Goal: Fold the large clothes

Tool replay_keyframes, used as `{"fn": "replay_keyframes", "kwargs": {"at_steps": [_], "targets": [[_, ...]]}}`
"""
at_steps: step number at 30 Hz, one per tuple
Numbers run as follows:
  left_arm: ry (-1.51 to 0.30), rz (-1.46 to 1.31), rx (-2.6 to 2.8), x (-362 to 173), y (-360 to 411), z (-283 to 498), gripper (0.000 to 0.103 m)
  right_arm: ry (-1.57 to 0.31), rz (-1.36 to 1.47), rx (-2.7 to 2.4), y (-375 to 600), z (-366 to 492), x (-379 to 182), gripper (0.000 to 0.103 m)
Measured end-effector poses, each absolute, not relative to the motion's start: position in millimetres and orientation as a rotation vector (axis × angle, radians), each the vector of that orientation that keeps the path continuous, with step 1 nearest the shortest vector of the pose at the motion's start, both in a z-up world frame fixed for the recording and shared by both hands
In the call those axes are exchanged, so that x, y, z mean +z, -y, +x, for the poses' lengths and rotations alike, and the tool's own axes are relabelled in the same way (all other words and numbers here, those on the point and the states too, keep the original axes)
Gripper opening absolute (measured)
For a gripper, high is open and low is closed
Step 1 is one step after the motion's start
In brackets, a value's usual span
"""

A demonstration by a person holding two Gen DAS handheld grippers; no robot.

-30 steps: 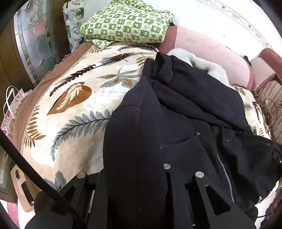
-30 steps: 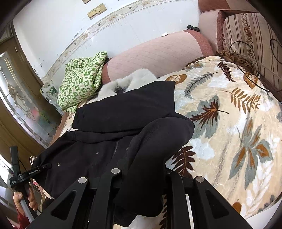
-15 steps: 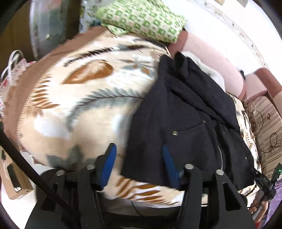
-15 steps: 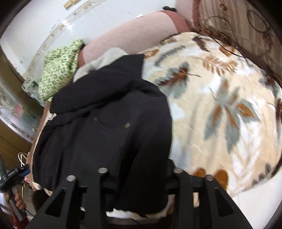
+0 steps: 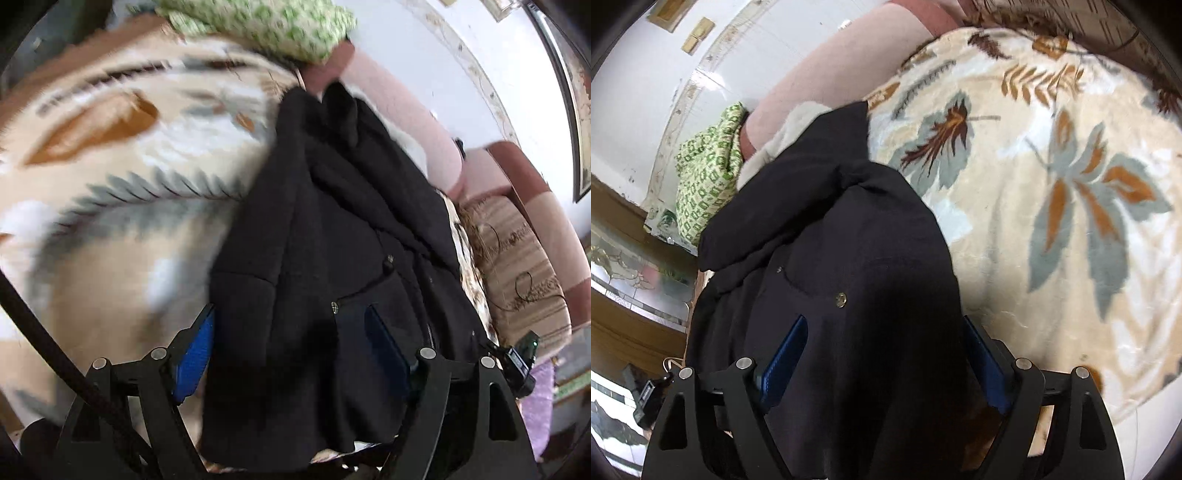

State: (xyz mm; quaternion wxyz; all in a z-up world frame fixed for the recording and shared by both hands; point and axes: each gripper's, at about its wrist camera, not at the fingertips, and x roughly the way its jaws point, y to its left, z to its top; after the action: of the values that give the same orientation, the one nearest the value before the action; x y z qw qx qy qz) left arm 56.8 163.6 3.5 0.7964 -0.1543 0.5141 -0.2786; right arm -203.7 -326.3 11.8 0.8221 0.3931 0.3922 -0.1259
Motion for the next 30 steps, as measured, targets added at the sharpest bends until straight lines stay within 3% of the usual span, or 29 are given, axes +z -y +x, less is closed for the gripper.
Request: {"fn": "replay_keyframes", "kwargs": {"at_steps": [11,12,13,14,15,16,19,30], "targets": [[-1.142,-0.365,-0.664,-20.7,-143.2,33.8,0.083,-0.921,0.730,-0.185,282.5,-199.1,2.4,0.087],[-1.146,-0.365,-0.661,-19.8,-145.9,31.6,0.078,-0.926,0.710,-0.191,277.5,-200.4,2.8,0.083],[-1.152,-0.337,-0.627,-19.2,-142.8,28.0,0.058,-0.929,0.697,-0.197,274.6,-201.0,2.6,0.073],[-1.158,-0.283,-0.573,-18.6,-141.4,25.4,0.045,-0.931,0.682,-0.201,271.0,-201.6,2.7,0.067],[-1.164,-0.242,-0.528,-18.2,-138.1,25.0,0.030,-0.931,0.667,-0.204,268.9,-201.5,4.0,0.055],[-1.162,-0.242,-0.511,-15.0,-138.0,24.4,0.024,-0.930,0.659,-0.202,269.2,-200.7,6.1,0.041],[-1.135,-0.280,-0.503,3.0,-141.1,22.8,0.018,-0.905,0.643,-0.183,270.5,-198.7,22.2,0.024],[-0.933,-0.333,-0.542,99.7,-129.3,39.7,0.017,-0.704,0.671,-0.067,284.7,-169.1,112.8,0.015]]}}
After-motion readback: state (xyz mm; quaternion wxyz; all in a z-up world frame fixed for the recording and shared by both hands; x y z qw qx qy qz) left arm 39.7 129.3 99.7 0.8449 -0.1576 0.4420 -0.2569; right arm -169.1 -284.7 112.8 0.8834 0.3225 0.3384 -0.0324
